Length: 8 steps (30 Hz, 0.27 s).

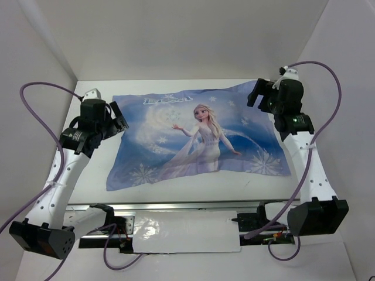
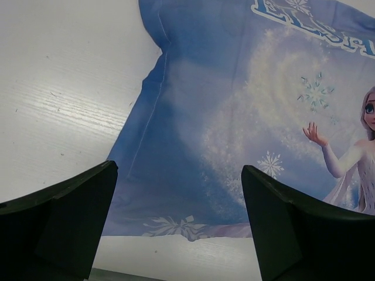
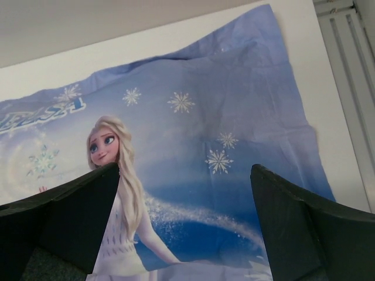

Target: Put the pillow into the pillowcase

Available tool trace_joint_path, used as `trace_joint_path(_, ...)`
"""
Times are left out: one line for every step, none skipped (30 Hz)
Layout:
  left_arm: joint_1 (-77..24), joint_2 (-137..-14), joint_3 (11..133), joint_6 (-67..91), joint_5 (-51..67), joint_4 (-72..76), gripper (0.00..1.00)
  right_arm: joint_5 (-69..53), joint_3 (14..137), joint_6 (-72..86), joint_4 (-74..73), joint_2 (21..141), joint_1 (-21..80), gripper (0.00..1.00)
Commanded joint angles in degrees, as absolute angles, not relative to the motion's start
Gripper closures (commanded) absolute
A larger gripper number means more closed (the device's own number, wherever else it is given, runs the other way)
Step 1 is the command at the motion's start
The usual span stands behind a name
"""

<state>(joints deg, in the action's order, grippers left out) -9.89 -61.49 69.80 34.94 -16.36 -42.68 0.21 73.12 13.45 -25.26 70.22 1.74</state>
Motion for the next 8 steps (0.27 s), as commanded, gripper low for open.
trace_joint_path(-11.42,-59.85,72.33,35.86,-20.21,-42.80,0.00,0.62,72.07,13.27,-19.60,67.32,1.76,0.00)
trace_joint_path(-11.43,-59.85,72.33,35.86,-20.21,-42.80,0.00,1.31,72.77,13.27,-19.60,67.32,1.76,0.00)
trace_joint_path(-11.43,-59.85,72.33,35.86,-20.74,-42.80,0.00,1.32,72.77,13.27,-19.60,67.32,1.76,0.00)
trace_joint_path(-11.95,-59.16,72.33,35.86,-20.74,-42.80,0.00,2.10,73.73,13.88,-20.47,67.32,1.76,0.00)
trace_joint_path(-11.95,-59.15,72.33,35.86,-20.74,-42.80,0.00,2.11,74.61,13.89,-21.78,67.32,1.76,0.00)
trace_joint_path(-11.95,-58.63,72.33,36.38,-20.74,-42.80,0.00,2.11,75.14,13.89,-22.32,67.32,1.76,0.00)
trace_joint_path(-11.95,-58.62,72.33,36.39,-21.35,-42.80,0.00,2.11,75.15,13.89,-22.32,67.32,1.76,0.00)
trace_joint_path(-11.95,-58.10,71.81,36.39,-21.36,-42.80,0.00,2.11,75.15,13.89,-21.80,67.32,1.76,0.00)
